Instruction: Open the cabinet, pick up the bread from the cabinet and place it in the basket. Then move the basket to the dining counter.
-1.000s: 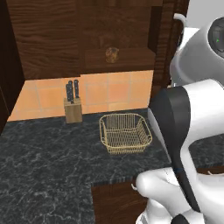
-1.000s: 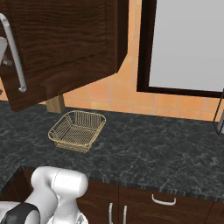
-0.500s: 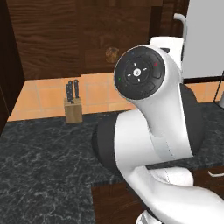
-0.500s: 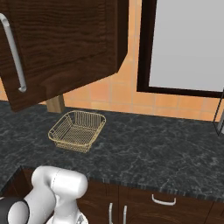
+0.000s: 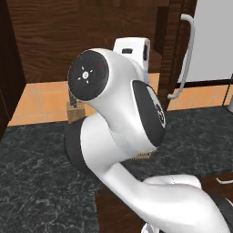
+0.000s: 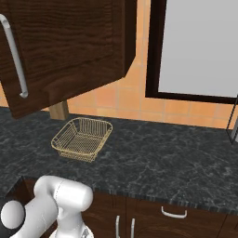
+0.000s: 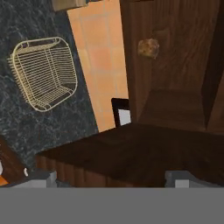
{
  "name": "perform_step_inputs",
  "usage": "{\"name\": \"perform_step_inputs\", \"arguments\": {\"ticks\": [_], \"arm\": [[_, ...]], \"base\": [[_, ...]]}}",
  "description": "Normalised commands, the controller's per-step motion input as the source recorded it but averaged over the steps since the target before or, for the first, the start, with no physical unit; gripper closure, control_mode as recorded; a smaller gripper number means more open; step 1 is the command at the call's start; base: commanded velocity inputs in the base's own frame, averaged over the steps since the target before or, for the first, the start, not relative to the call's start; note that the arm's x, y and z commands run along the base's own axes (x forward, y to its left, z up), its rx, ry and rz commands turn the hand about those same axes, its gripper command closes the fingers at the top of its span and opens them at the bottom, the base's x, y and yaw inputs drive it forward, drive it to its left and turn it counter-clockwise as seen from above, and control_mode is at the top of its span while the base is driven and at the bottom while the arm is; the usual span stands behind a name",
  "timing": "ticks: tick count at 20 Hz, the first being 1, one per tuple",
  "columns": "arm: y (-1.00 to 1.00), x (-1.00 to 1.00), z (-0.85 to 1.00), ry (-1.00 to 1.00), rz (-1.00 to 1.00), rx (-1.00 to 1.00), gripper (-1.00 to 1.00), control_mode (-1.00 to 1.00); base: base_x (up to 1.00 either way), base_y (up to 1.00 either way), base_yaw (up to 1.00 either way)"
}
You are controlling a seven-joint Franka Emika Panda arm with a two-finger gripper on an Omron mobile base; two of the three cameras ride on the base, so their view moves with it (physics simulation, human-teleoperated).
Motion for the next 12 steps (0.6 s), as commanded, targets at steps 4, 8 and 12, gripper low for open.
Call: {"name": "perform_step_inputs", "arguments": {"ticks": [4,8,12], "arm": [[0.10,1.00,-0.29,0.08,-0.15,-0.15,-1.00,-1.00],[-0.52,0.49,-0.26,0.08,-0.41,-0.20,-1.00,-1.00],[-1.00,0.00,0.00,0.00,-0.53,-0.06,-1.00,-1.00]], "base": [[0.00,0.00,0.00],[0.00,0.00,0.00],[0.00,0.00,0.00]]}}
